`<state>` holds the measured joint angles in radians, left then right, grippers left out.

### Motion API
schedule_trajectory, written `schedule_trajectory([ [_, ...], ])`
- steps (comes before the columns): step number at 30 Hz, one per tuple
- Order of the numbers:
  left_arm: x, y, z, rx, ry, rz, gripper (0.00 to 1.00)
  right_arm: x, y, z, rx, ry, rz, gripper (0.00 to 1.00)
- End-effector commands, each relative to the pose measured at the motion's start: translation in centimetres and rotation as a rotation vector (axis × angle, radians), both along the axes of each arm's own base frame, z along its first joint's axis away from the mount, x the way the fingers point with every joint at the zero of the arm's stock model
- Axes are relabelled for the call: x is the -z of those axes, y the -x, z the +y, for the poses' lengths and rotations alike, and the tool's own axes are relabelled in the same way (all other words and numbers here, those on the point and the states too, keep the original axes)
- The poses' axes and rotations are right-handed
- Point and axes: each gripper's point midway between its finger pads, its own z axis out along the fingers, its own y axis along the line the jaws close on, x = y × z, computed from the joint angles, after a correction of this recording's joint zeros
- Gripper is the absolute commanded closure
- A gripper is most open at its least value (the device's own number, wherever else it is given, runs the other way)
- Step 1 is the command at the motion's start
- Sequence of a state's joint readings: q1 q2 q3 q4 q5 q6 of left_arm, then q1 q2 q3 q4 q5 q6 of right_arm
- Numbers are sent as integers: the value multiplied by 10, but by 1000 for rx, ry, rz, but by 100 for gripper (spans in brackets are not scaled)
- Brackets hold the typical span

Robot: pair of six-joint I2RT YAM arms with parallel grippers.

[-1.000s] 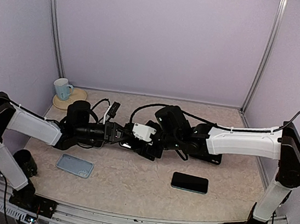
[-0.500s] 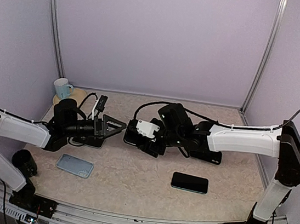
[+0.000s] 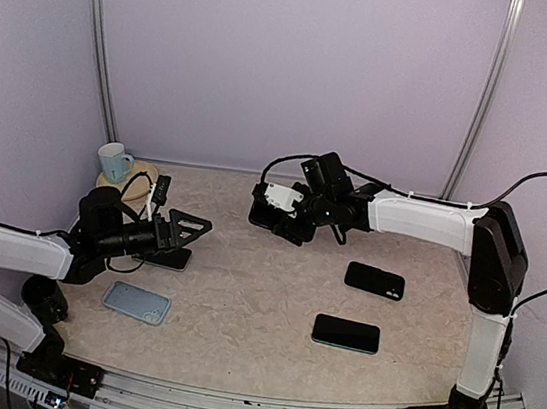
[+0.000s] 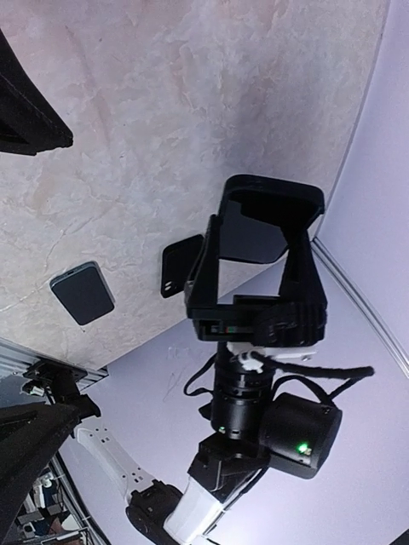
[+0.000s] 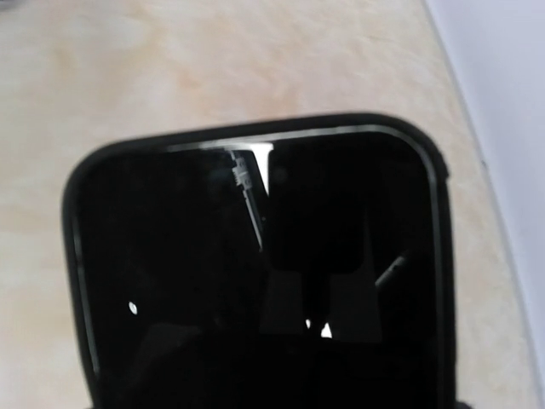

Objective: Put the phone into the phone case
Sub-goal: Place the phone with the phone case at the center of the board.

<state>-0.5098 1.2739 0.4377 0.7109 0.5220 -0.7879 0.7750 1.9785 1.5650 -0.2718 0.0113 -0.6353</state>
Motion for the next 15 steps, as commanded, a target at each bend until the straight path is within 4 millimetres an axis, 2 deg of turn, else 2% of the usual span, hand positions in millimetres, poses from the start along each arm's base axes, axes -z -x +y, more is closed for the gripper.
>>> schedule_trajectory([
  [1, 7, 2, 7, -24, -1, 9, 1, -5, -39, -5, -6, 31, -56, 25],
  [7, 10, 12, 11, -17, 16, 12, 1, 10, -86, -8, -14, 89, -108, 25],
  [12, 7, 18, 13, -15, 30, 16, 1, 32, -108, 3, -82, 111, -132, 24],
  [15, 7, 22, 14, -13, 21, 24, 1, 54, -123, 7, -94, 149, -142, 24],
])
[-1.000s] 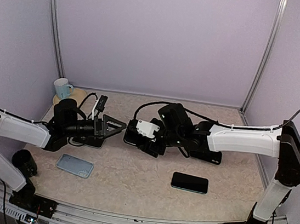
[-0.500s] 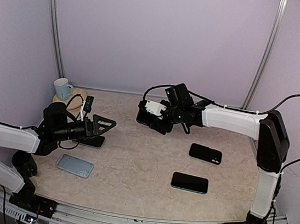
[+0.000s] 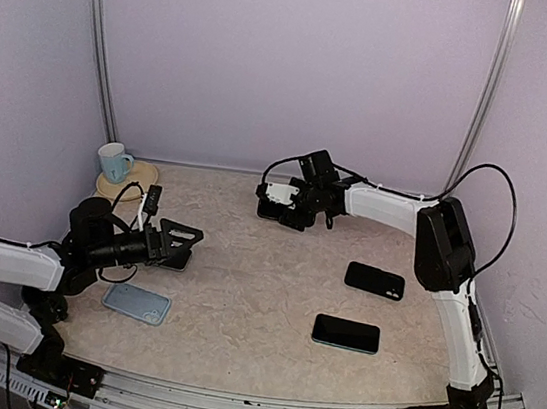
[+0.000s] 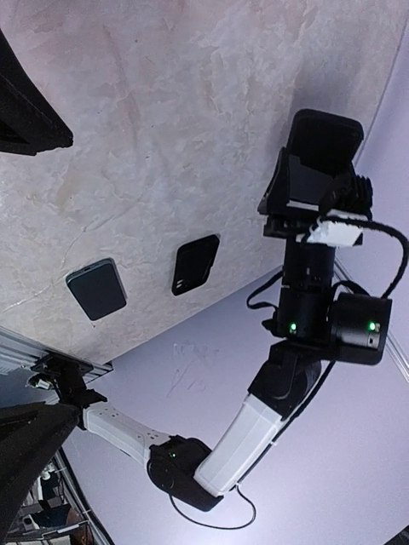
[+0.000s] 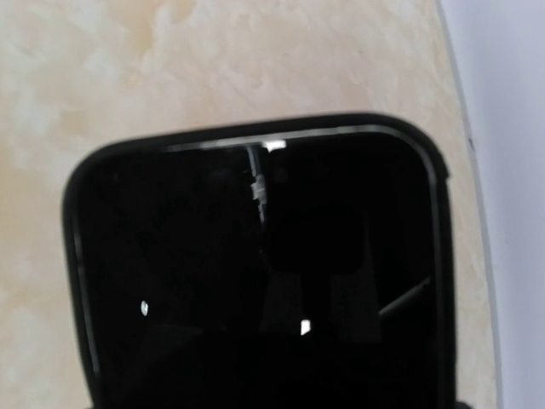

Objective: Put the phone into the phone case
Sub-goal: Place the phone with the phone case at the center of the board.

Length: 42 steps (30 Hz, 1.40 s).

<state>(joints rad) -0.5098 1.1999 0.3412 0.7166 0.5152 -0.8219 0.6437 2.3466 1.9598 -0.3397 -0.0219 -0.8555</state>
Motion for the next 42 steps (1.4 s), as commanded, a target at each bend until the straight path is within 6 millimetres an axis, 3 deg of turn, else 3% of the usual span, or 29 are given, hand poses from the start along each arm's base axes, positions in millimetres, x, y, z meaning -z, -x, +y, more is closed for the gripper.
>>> schedule_trajectory([
  [1, -8, 4, 4, -5, 9, -19, 1, 2, -23, 15, -64, 13, -74, 24],
  [6, -9, 8, 6, -9, 9, -20, 1, 4, -31, 24, -99, -26, -87, 22],
  [10, -10, 10, 5, -8, 20, -17, 1, 19, -37, 25, -96, -15, -95, 20],
  [20, -5, 12, -4, 15, 14, -16, 1, 51, -44, 5, -51, 46, -63, 16],
  [28, -1, 11, -8, 19, 9, -4, 1, 59, -43, 3, -58, 59, -72, 10],
  [32, -2, 11, -8, 15, 10, -4, 1, 59, -44, 2, -50, 60, -73, 9],
  [42, -5, 8, -10, 2, -1, -7, 1, 27, -53, 15, 9, -72, -99, 3],
])
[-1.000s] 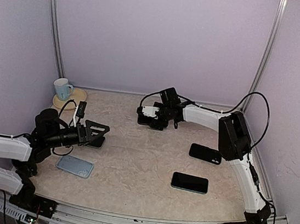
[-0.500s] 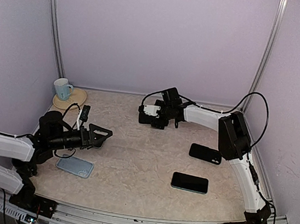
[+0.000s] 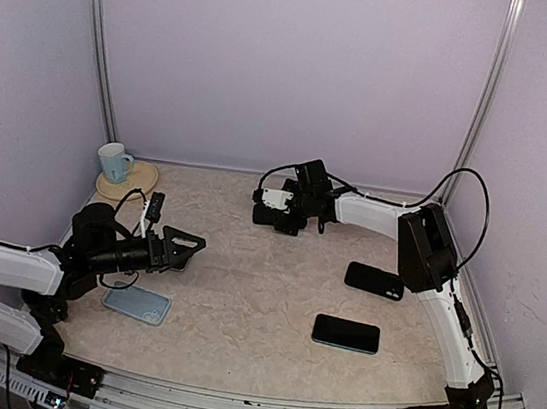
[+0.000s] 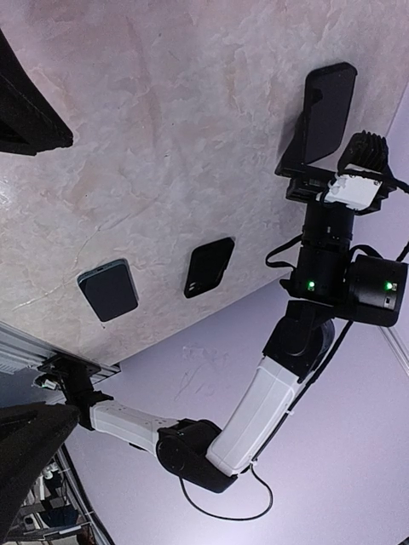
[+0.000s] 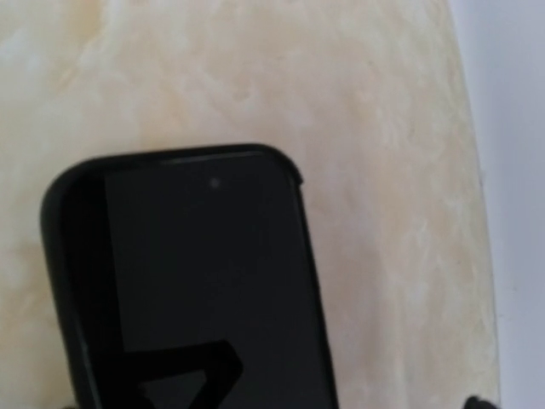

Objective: Put the phone into the phone case
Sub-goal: Place the phone with the phone case at the center of the board, then move the phone to the center of the board.

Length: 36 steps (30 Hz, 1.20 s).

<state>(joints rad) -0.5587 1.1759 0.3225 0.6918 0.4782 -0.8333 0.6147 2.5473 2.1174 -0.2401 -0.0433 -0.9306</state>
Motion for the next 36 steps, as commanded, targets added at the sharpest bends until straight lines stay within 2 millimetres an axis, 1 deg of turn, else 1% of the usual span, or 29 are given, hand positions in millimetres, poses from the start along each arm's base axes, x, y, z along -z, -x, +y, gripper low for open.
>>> schedule_trajectory([
  [1, -11, -4, -3, -12, 8, -30, 1, -16, -12, 5, 51, -84, -33, 3],
  [3, -10, -2, -3, -12, 9, -30, 1, -12, -14, 9, 66, -85, -48, 3],
  [5, -11, -1, -2, -14, 9, -31, 1, -8, -19, 7, 101, -65, -83, 2],
  [7, -10, -1, -2, -17, 6, -30, 1, -2, -20, 7, 116, -49, -90, 3],
  [9, -9, -1, 0, -27, -1, -25, 1, -5, -18, 8, 117, -57, -86, 3],
  [11, -10, 0, 2, -37, -1, -30, 1, -19, -12, 9, 117, -89, -78, 3],
  [14, -10, -1, 5, -57, -11, -37, 1, -46, 3, 11, 116, -151, -64, 3],
  [15, -10, -2, 6, -66, -17, -40, 1, -59, 9, 12, 119, -171, -69, 2],
  [16, -10, -4, 7, -74, -24, -42, 1, -64, 16, 10, 131, -183, -65, 1],
  [18, -9, -6, 9, -94, -37, -48, 1, -83, 26, 6, 157, -220, -70, 0],
  [21, -7, -10, 14, -128, -66, -48, 1, -105, 41, -2, 212, -286, -36, 0],
  [23, -7, -13, 18, -158, -84, -49, 1, -114, 50, -9, 256, -343, 9, 0],
  [25, -6, -16, 24, -191, -110, -48, 1, -119, 62, -15, 291, -387, 59, 0],
  [26, -7, -18, 26, -208, -124, -55, 1, -127, 68, -18, 303, -416, 77, 0],
  [29, -9, -24, 36, -263, -166, -61, 1, -134, 85, -27, 350, -476, 134, 0],
  [33, -12, -32, 49, -334, -206, -59, 1, -132, 107, -40, 387, -521, 205, 0],
  [36, -8, -39, 62, -392, -226, -35, 1, -130, 129, -40, 329, -536, 264, 0],
])
